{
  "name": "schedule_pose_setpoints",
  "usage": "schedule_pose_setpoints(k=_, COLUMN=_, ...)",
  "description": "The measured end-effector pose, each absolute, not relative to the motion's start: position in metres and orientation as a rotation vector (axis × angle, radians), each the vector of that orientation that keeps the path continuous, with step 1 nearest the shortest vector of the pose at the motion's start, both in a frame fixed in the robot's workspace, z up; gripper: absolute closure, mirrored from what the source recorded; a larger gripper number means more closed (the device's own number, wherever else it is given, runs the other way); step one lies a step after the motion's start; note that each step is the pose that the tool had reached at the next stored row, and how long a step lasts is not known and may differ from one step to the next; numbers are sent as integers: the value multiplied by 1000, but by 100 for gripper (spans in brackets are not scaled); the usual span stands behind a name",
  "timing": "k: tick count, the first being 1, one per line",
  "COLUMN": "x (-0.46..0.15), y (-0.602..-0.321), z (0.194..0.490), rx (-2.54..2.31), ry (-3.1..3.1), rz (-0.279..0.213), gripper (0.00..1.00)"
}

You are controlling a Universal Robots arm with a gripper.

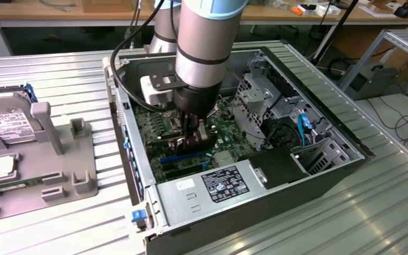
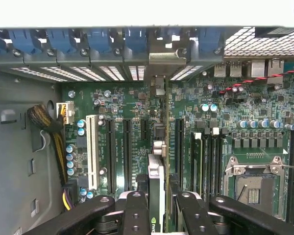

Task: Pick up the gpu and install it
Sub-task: 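Insert the gpu into the slot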

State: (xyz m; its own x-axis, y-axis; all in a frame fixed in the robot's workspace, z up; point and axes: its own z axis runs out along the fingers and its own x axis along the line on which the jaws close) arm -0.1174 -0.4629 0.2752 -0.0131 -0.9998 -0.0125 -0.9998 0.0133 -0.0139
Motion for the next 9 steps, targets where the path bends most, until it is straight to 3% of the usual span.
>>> schedule_pose_setpoints(k=9, x=-117, y=-460, z=273, rx=-2190, ry=2224, rz=1, gripper=73)
